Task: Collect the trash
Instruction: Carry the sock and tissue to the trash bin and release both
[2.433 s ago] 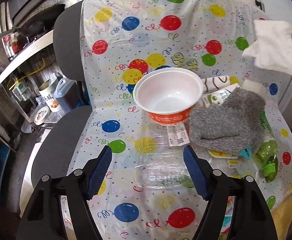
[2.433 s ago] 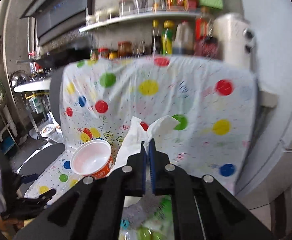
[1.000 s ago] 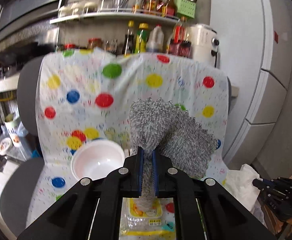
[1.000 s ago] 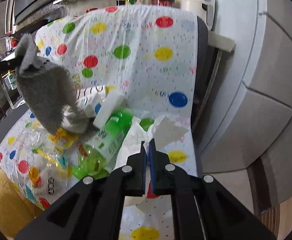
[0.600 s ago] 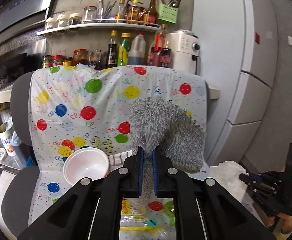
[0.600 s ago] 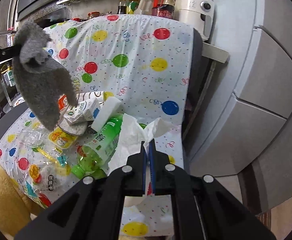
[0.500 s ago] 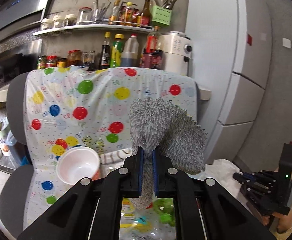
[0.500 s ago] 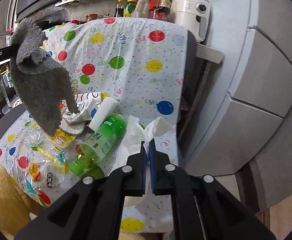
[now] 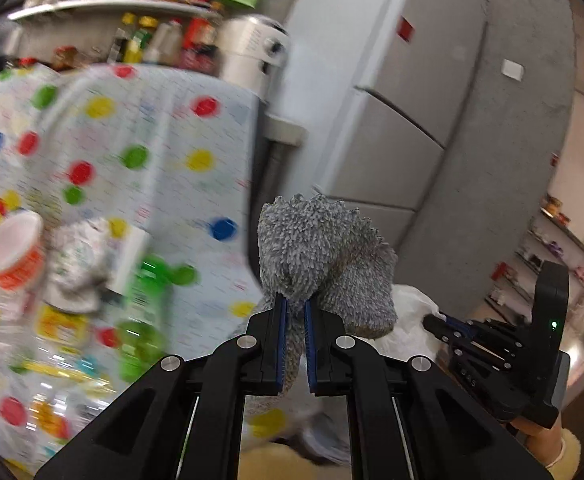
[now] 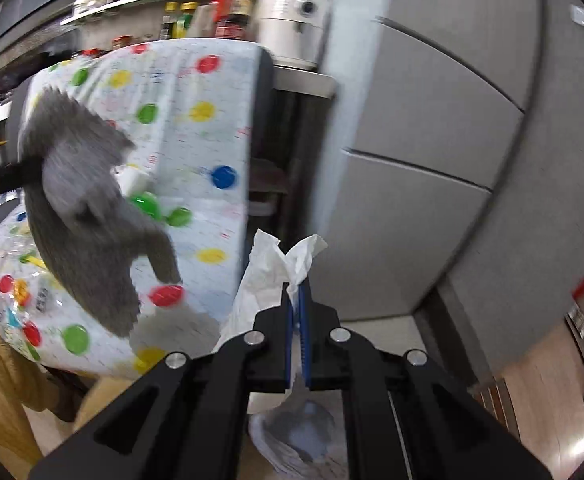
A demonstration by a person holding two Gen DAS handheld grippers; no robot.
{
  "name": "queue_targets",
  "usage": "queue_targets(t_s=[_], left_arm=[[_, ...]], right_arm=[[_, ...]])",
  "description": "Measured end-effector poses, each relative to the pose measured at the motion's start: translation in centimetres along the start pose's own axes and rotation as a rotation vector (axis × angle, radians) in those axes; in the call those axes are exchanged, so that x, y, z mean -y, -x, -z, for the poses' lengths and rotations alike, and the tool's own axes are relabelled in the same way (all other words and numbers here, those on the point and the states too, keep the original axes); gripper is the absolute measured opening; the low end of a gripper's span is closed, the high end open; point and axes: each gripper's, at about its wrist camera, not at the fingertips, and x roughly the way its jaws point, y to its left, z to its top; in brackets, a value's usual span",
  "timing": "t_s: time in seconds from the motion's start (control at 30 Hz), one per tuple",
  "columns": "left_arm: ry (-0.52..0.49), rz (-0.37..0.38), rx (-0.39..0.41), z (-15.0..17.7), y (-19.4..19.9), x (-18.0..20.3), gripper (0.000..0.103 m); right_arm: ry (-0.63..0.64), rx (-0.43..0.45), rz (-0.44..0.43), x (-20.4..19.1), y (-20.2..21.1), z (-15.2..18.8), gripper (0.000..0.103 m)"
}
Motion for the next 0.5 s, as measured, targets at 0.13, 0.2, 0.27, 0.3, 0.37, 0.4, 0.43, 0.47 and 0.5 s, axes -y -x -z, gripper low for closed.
queue_targets(t_s=[0.13, 0.2, 0.27, 0.3, 0.37, 0.4, 0.43, 0.47, 0.5], left_arm=[[-0.034, 0.126, -0.055, 1.3, -2.5, 4.8, 0.008], [-0.056, 0.169, -0.064, 1.8, -3.5, 7.0, 0.008], [-0.091, 0.186, -0.067, 2.6, -4.8, 9.0, 0.009], [-0.104, 0.179, -0.073, 3.3, -5.5, 9.6, 0.009], [-0.110, 0.165, -0.108, 5.2, -7.7, 10.0, 0.009], [-0.108, 0.150, -0.128, 6.1, -9.0, 9.9, 0.009], [-0.117, 0.125, -0.148, 7.5, -10.4, 9.7, 0.009], [-0.134, 0.092, -0.169, 9.0, -11.8, 9.6, 0.009], [-0.143, 0.067, -0.198, 10.3, -13.2, 9.3, 0.009]], right_arm=[[-0.060, -0.026, 0.061, 3.8, 0.8, 3.1, 0.004], [-0.082, -0.045, 0.084, 5.3, 0.9, 4.5, 0.004], [-0.104, -0.075, 0.095, 6.6, 0.5, 5.9, 0.004], [-0.109, -0.100, 0.103, 7.2, -0.1, 6.8, 0.004], [-0.107, -0.145, 0.113, 7.8, -1.5, 8.4, 0.004], [-0.103, -0.175, 0.124, 8.0, -2.5, 9.5, 0.004], [-0.099, -0.201, 0.127, 8.2, -3.5, 10.5, 0.004], [-0.099, -0.221, 0.125, 8.3, -4.2, 11.2, 0.004], [-0.107, -0.253, 0.121, 8.6, -5.4, 12.2, 0.004]])
